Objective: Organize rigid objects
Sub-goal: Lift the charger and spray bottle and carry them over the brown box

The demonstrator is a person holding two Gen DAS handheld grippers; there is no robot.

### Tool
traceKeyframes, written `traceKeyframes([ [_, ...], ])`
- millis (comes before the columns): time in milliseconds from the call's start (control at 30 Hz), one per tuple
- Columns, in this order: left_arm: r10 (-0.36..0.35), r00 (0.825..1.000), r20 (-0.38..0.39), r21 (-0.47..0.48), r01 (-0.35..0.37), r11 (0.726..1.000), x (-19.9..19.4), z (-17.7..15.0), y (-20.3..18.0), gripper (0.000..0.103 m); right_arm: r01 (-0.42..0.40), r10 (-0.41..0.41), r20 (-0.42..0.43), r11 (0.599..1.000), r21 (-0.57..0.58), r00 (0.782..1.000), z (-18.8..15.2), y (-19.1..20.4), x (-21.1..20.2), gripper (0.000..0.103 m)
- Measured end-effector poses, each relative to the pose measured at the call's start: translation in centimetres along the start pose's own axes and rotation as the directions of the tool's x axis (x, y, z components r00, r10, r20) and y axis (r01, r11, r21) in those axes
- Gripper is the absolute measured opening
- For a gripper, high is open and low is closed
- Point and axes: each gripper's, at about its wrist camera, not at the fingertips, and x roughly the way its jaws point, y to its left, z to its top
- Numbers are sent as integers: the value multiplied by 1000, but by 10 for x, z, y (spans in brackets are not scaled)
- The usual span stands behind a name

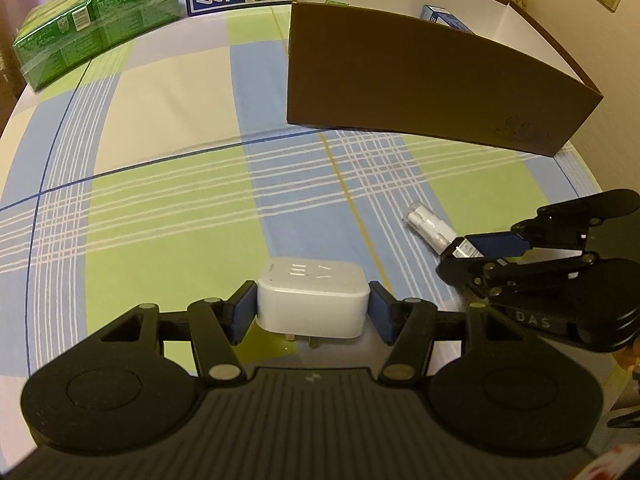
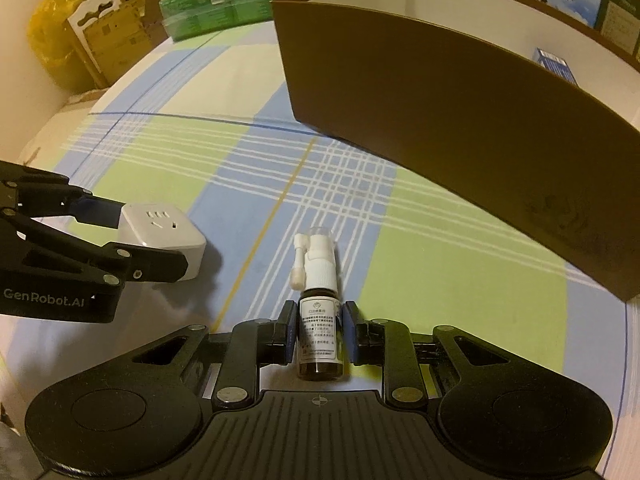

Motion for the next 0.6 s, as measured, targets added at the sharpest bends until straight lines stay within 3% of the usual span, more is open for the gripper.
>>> traceKeyframes([
  [300, 2, 1000, -3, -1, -2, 1000, -2, -5, 0, 55, 27, -27, -2, 999, -23, 1000, -4, 6, 1, 21],
  [600, 1, 1000, 0, 14, -1, 1000, -7, -10, -5, 55, -2, 2, -9, 1000, -15, 1000, -14, 6, -7, 20],
])
